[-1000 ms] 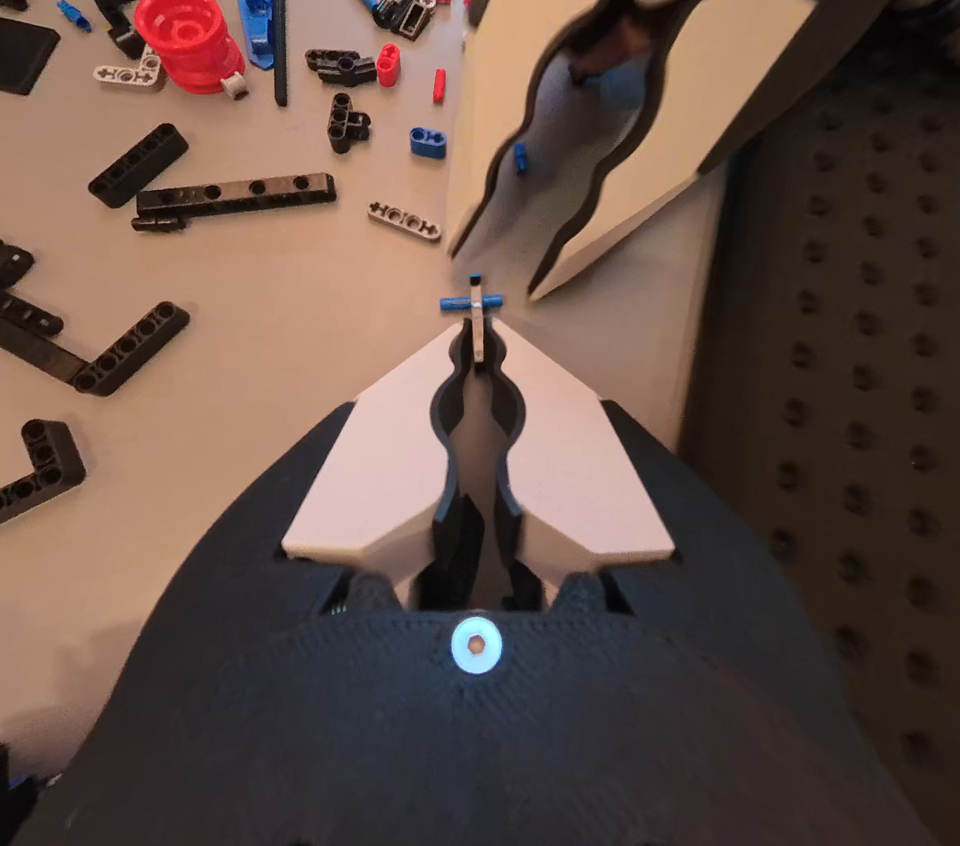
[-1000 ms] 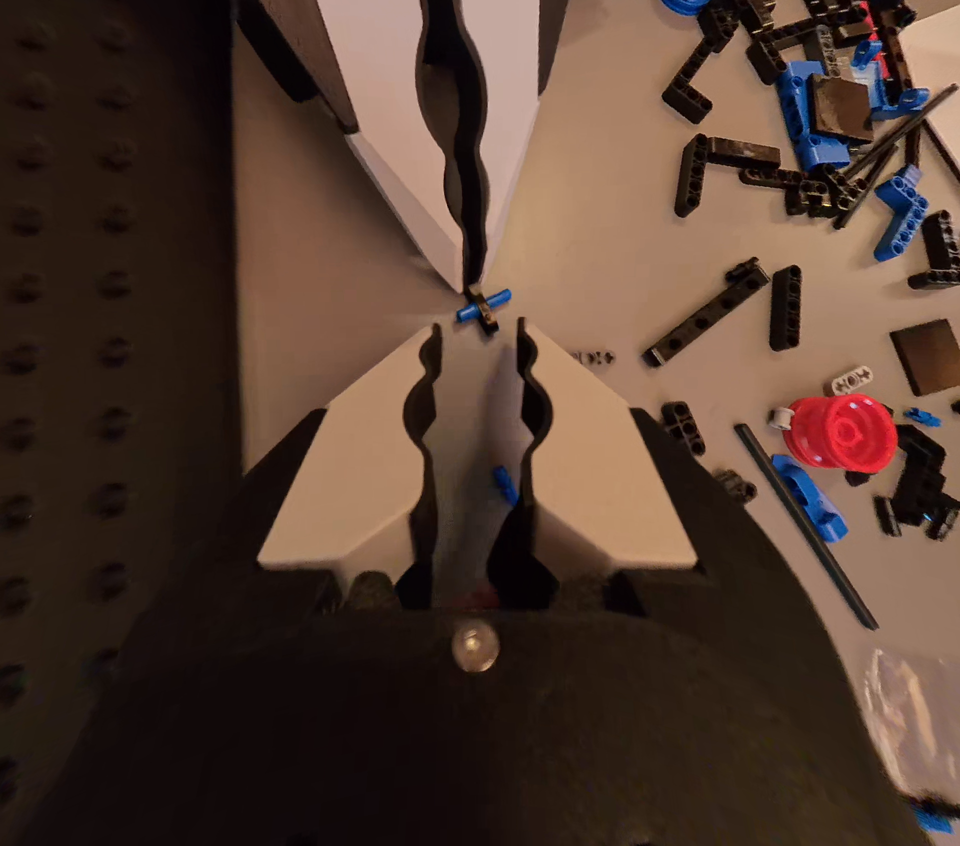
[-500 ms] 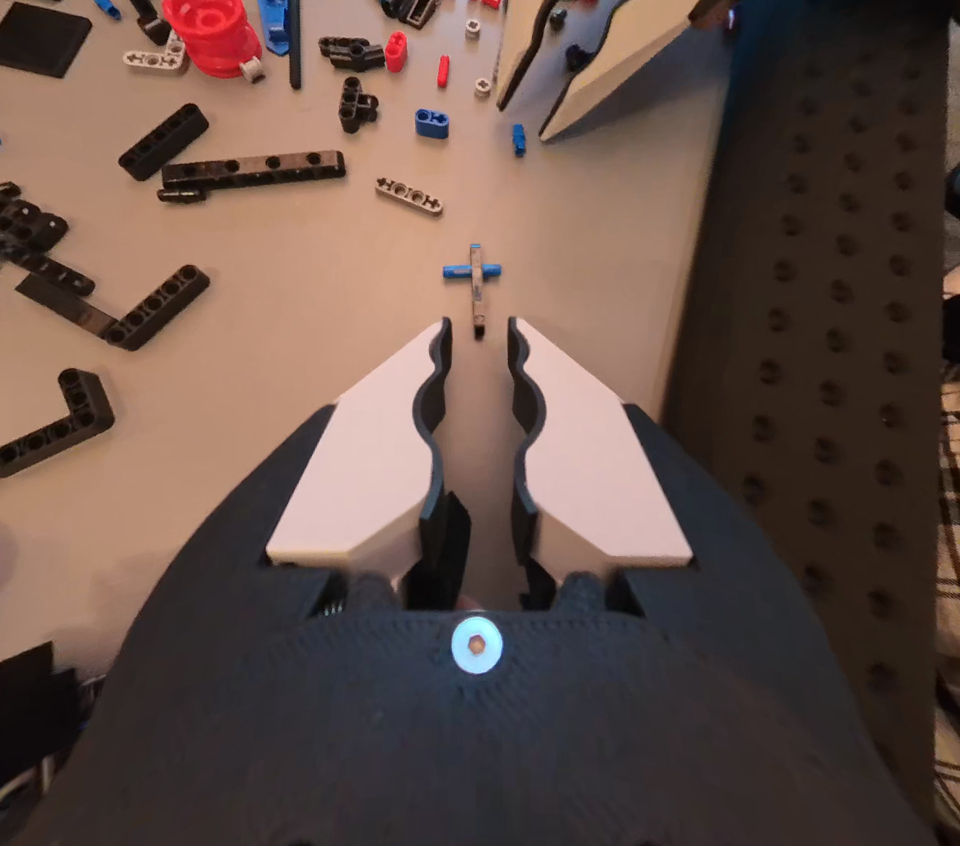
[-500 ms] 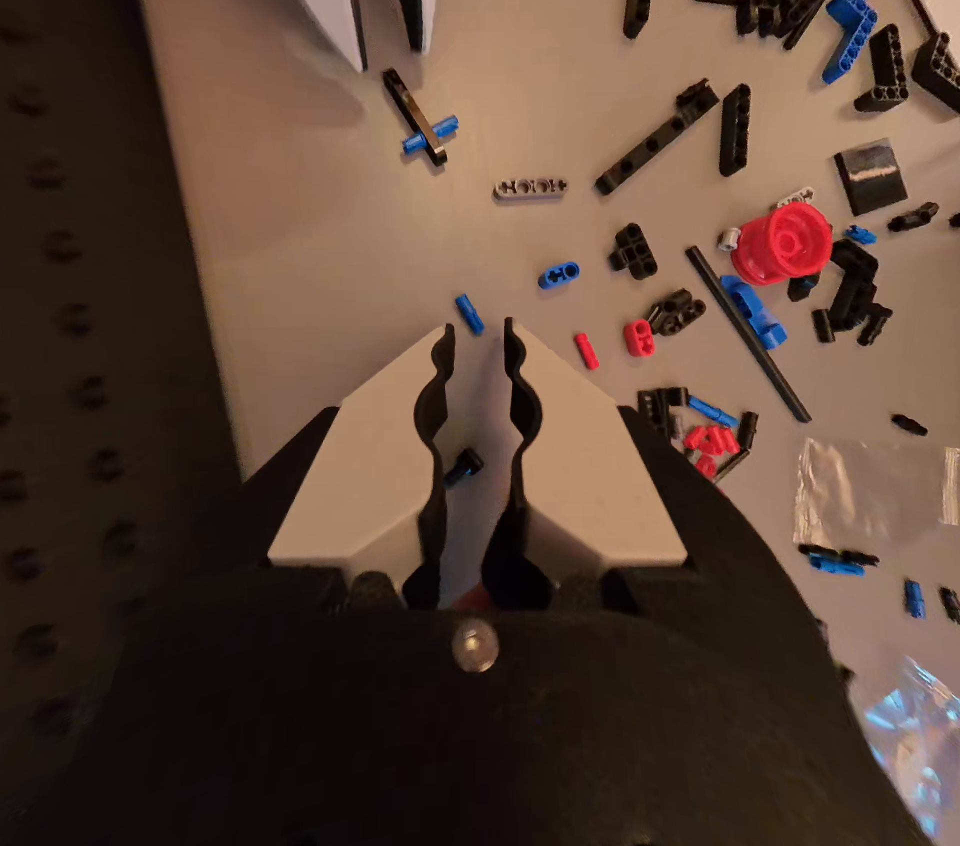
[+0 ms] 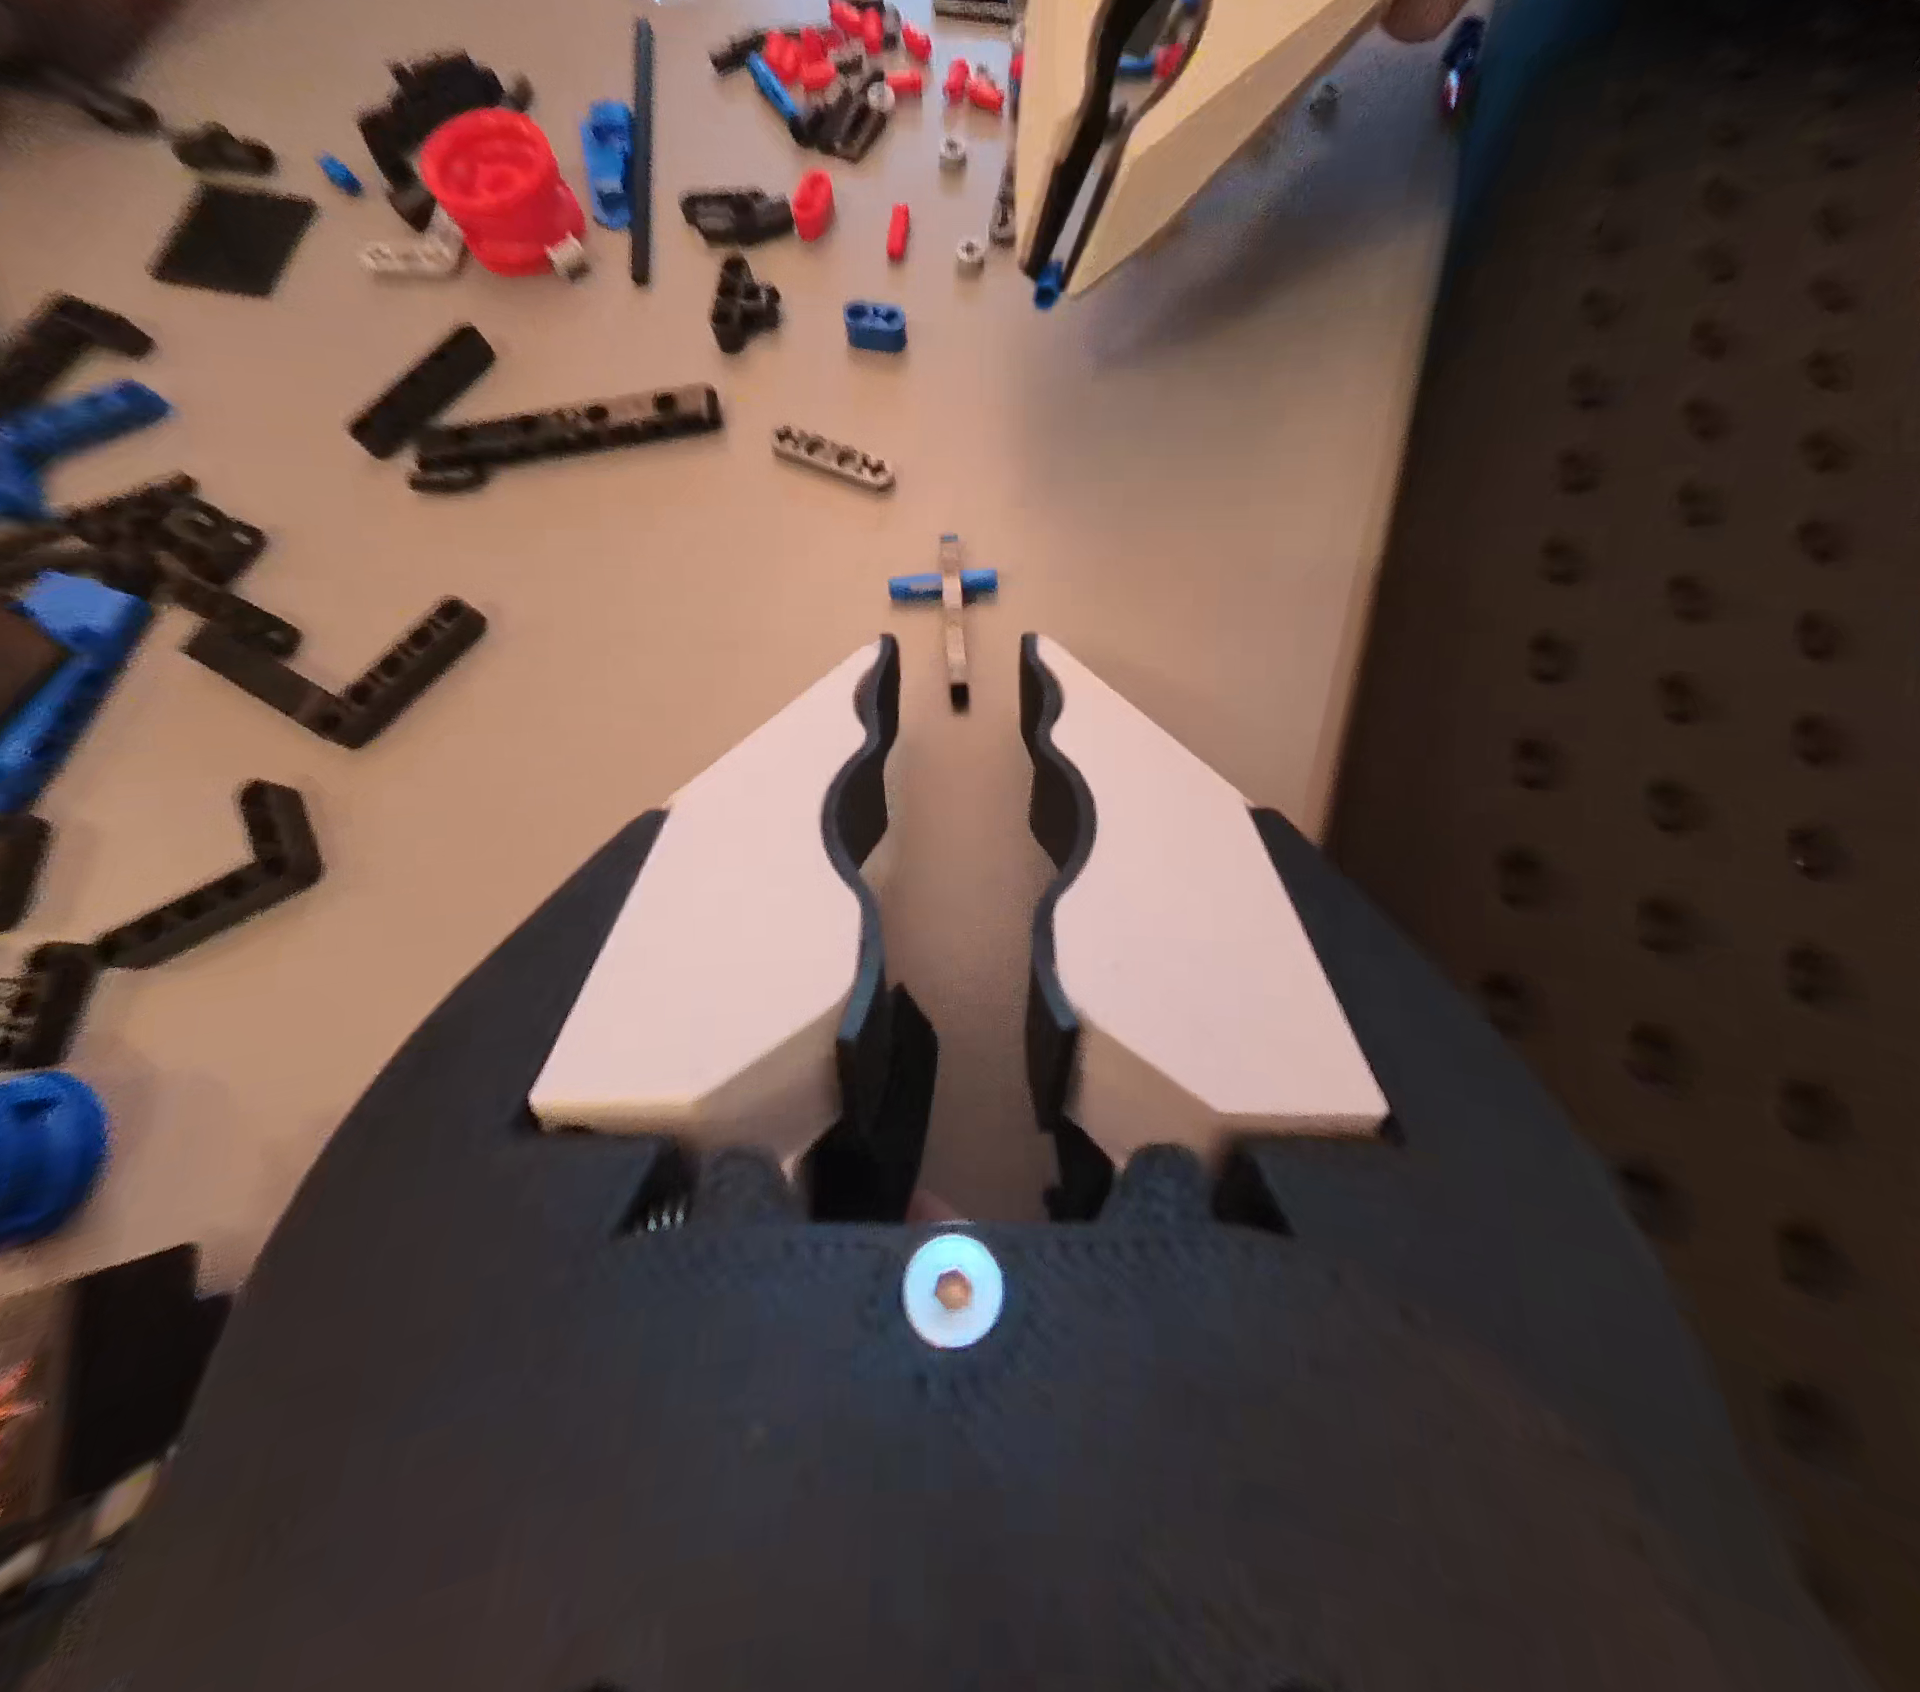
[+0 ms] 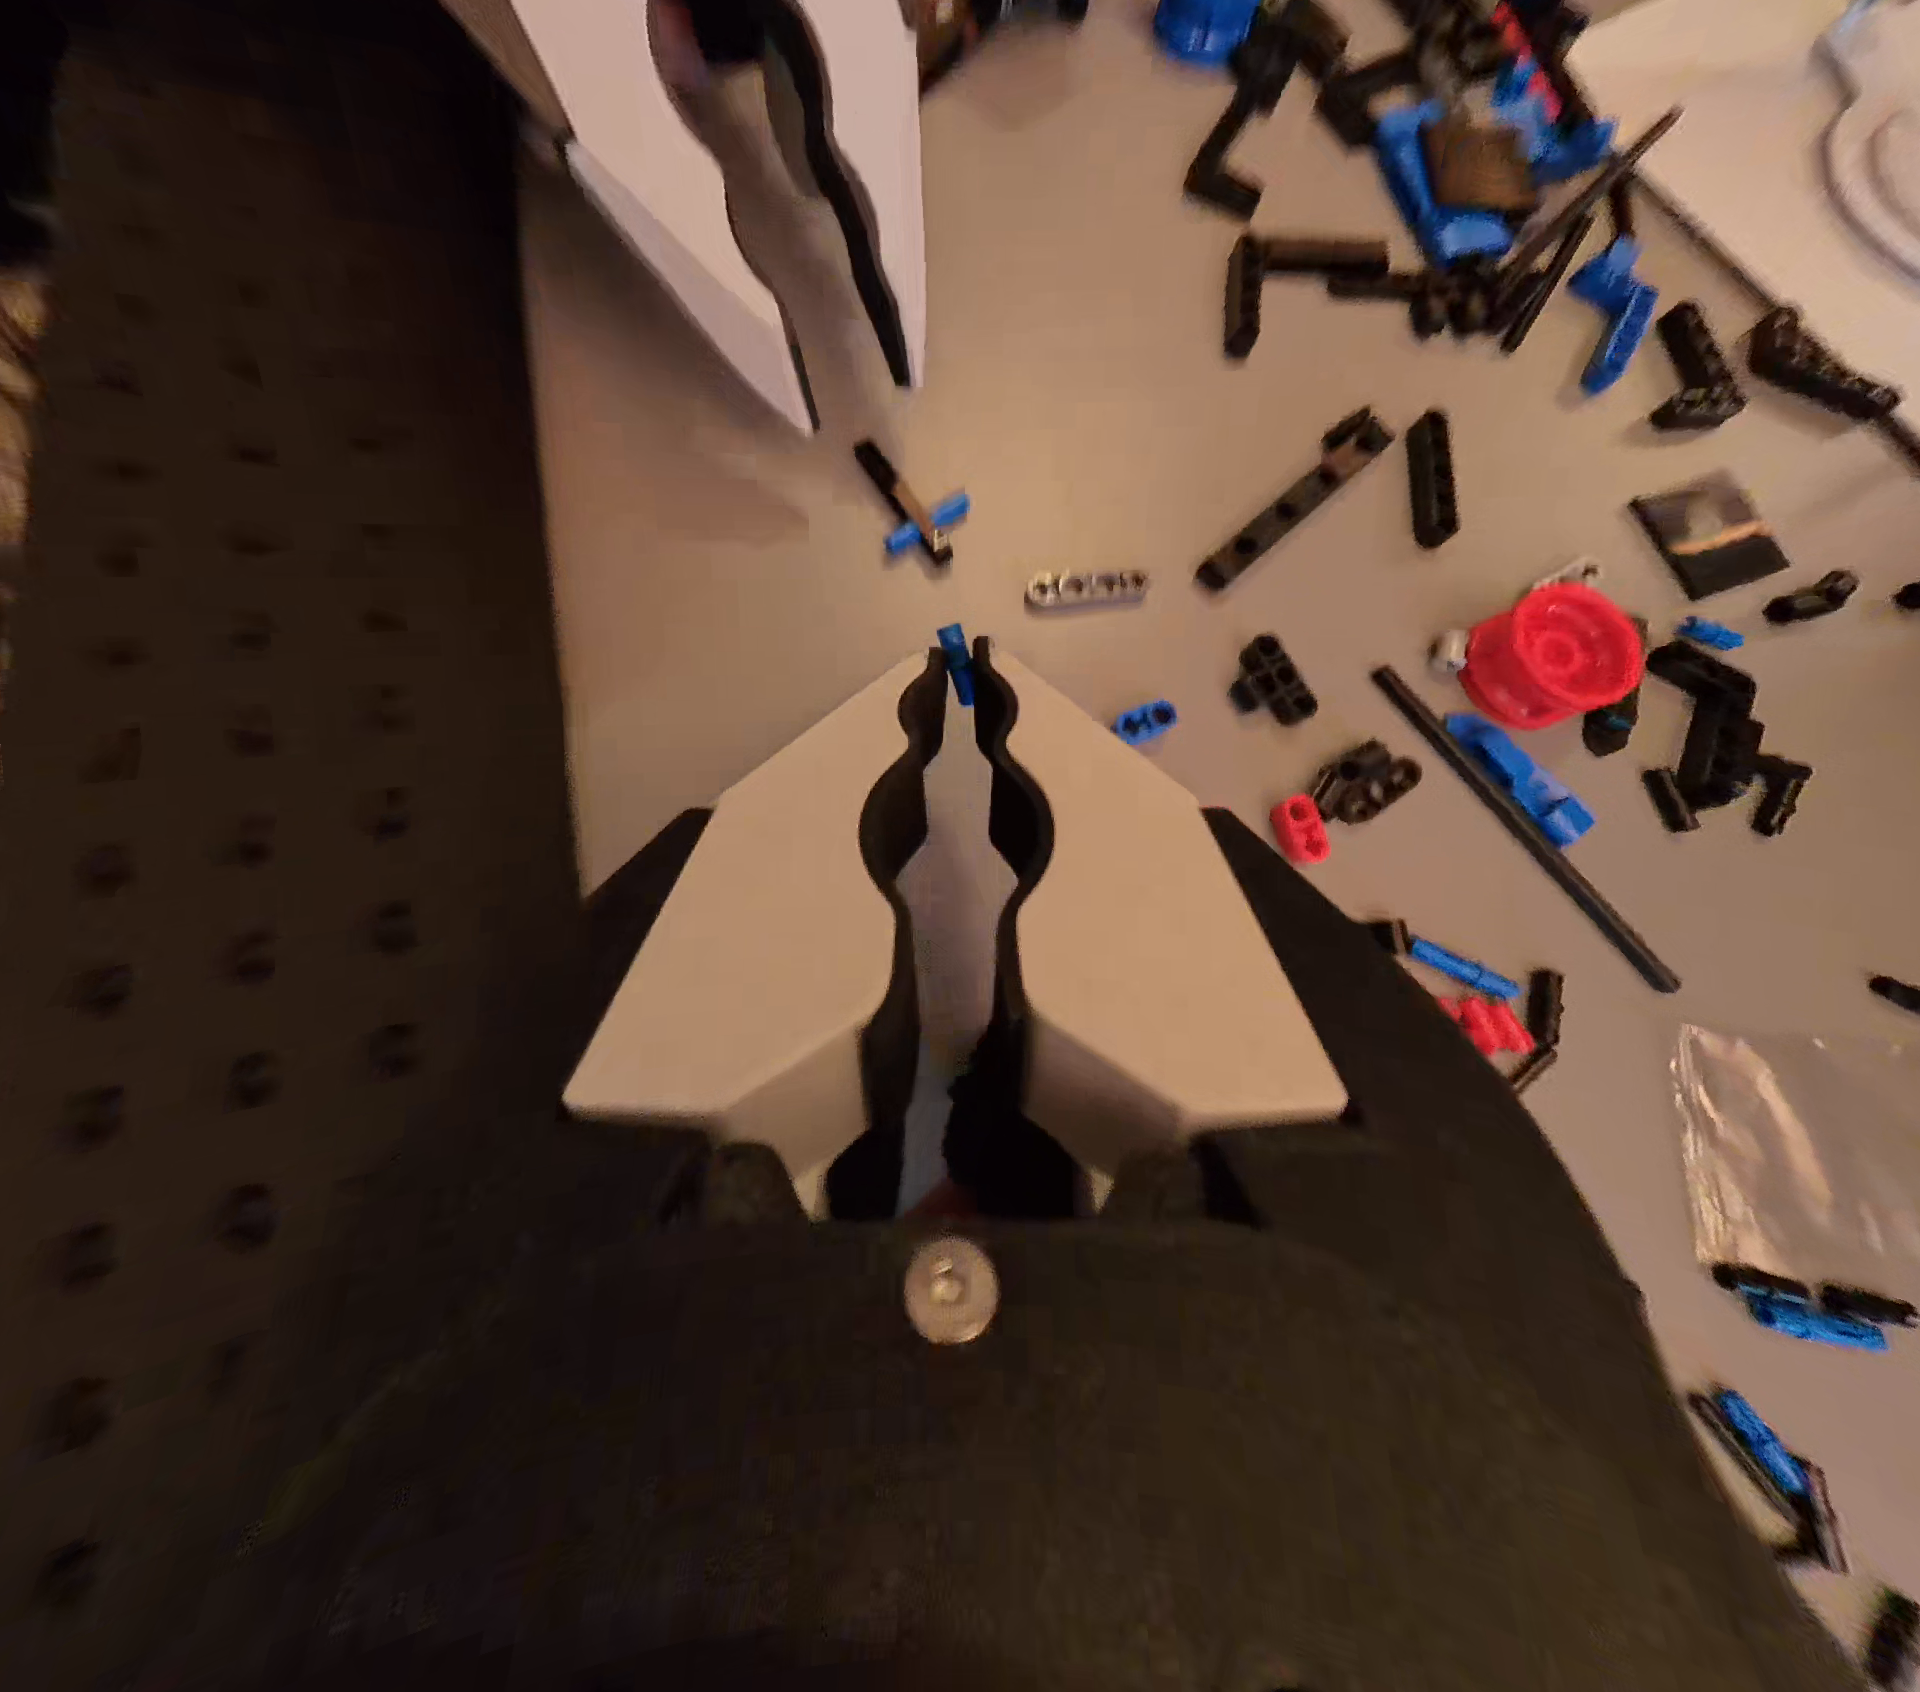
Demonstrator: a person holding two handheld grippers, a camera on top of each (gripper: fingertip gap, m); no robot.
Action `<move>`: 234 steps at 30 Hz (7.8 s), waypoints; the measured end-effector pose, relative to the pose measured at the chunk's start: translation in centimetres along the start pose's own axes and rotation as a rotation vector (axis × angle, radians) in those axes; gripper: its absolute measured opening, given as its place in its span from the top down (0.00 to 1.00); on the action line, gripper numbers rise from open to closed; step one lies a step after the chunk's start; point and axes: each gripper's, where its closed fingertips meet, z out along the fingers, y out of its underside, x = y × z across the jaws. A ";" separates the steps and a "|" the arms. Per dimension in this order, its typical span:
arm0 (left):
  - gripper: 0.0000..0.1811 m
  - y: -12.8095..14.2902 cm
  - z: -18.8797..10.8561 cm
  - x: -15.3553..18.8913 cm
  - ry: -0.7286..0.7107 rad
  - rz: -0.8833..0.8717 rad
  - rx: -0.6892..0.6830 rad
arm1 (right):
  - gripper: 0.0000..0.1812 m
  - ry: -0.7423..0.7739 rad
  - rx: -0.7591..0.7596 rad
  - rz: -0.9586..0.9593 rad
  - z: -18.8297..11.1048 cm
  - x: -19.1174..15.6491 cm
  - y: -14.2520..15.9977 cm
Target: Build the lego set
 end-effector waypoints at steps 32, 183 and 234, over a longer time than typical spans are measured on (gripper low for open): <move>0.94 -12.3 -4.7 -2.2 -0.683 0.400 0.405 | 0.99 -0.224 0.899 0.777 -3.8 2.1 -11.1; 0.90 -5.7 5.0 1.1 0.023 0.257 0.048 | 0.99 0.265 0.299 0.030 -9.8 2.1 0.2; 1.00 -6.7 10.5 5.3 -0.111 1.187 0.140 | 0.99 -0.103 0.016 0.223 -5.0 0.0 6.8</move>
